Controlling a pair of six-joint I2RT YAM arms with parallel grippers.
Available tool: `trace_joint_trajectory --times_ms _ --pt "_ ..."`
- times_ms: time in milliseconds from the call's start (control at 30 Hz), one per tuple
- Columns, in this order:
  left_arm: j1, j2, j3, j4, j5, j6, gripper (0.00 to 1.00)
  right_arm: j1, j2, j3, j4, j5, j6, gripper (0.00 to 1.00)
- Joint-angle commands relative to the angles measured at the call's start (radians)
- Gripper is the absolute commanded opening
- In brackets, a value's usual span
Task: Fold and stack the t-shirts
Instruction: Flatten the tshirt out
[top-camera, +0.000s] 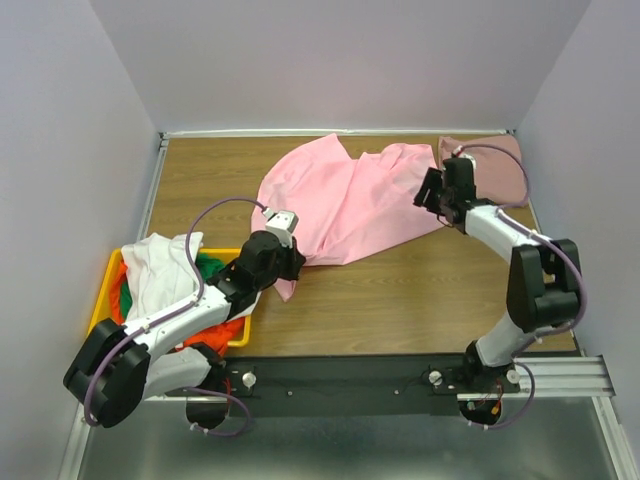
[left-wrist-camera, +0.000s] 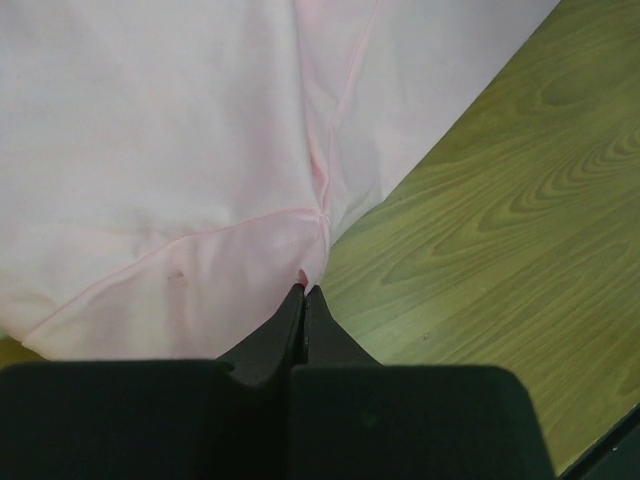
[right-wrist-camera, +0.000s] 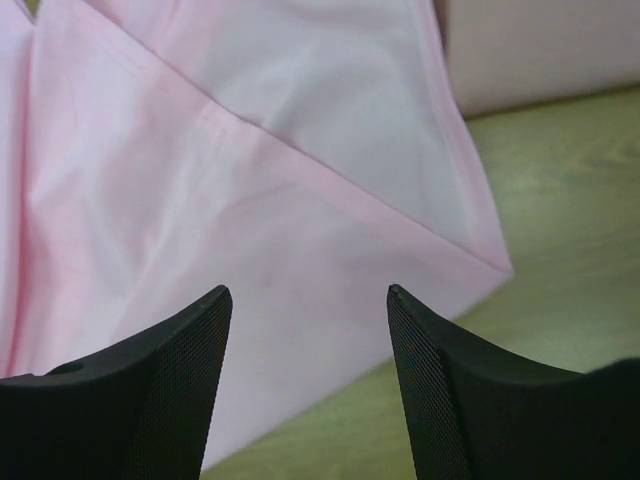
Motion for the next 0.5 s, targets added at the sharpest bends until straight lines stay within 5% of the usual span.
trace_joint_trajectory --times_ms 0,467 --pt "-0.008 0.004 -0.030 -0.002 0.020 -0.032 0.00 0.000 0.131 0.121 0.058 -0.120 -0.050 0.70" --pt "-0.013 -0.016 -0.093 -0.005 0.053 -0.054 0.00 0.003 0.490 0.399 0.057 -0.223 -0.098 0.69"
